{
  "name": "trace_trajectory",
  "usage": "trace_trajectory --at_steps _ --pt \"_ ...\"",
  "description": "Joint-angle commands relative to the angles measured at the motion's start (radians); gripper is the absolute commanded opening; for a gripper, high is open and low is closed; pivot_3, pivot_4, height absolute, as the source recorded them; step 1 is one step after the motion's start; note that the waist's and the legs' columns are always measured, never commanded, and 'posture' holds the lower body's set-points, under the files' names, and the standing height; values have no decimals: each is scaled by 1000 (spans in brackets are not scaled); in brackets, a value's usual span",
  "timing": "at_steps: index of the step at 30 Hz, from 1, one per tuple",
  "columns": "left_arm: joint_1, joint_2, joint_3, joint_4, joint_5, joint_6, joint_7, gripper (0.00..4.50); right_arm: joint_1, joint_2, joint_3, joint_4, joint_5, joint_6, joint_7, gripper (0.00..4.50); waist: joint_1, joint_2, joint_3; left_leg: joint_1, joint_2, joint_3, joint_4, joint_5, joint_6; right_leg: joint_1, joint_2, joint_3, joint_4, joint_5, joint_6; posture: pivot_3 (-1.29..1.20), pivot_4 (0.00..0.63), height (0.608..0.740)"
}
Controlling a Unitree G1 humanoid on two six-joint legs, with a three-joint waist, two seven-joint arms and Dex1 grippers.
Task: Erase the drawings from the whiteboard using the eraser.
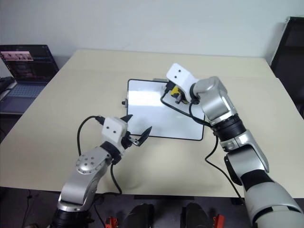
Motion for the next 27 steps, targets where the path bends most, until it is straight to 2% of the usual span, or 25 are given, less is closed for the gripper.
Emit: trace_trajectory --at_steps 1,27 --pt "-14 -2 4 -12 5 -32 1 4500 -25 3 -9 -22 17 -8 2 1084 1 0 0 0 0 0 0 0 0 0 0 0 0 0 0 0 150 740" --pt "11 -13 4 -26 14 -37 28 4500 -106 52 0 132 11 -129 -1 1084 1 0 0 0 0 0 0 0 0 0 0 0 0 0 0 0 150 740"
